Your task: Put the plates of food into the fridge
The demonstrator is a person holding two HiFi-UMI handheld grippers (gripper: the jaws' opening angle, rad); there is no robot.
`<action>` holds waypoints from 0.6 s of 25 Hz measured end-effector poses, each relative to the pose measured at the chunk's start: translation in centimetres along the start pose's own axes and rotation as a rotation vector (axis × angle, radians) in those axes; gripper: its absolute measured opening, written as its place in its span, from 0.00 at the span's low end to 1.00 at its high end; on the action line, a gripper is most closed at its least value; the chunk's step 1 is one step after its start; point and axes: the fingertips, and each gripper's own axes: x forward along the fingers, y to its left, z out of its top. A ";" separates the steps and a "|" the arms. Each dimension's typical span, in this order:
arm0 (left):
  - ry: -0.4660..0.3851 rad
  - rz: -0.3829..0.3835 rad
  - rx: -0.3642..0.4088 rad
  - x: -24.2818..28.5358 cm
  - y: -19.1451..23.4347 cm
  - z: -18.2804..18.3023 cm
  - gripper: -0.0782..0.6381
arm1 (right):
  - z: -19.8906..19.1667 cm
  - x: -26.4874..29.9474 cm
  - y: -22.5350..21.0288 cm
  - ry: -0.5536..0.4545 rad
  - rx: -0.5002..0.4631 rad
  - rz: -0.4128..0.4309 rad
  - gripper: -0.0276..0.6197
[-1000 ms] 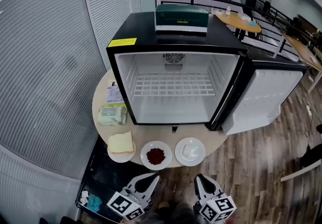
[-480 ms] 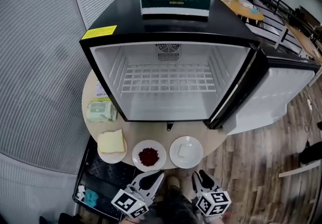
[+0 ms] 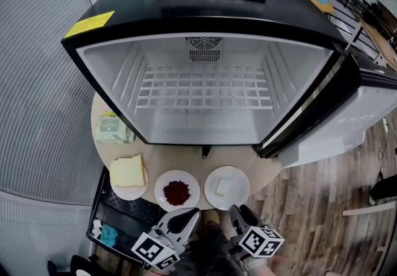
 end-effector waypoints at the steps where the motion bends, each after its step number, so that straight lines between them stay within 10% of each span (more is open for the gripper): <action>1: 0.000 0.002 -0.002 0.1 0.1 0.0 0.10 | 0.1 0.3 -0.2 0.000 0.043 -0.007 0.28; 15: 0.012 0.023 -0.030 -0.1 1.6 -0.6 0.10 | -0.2 2.1 -1.6 -0.018 0.441 0.063 0.15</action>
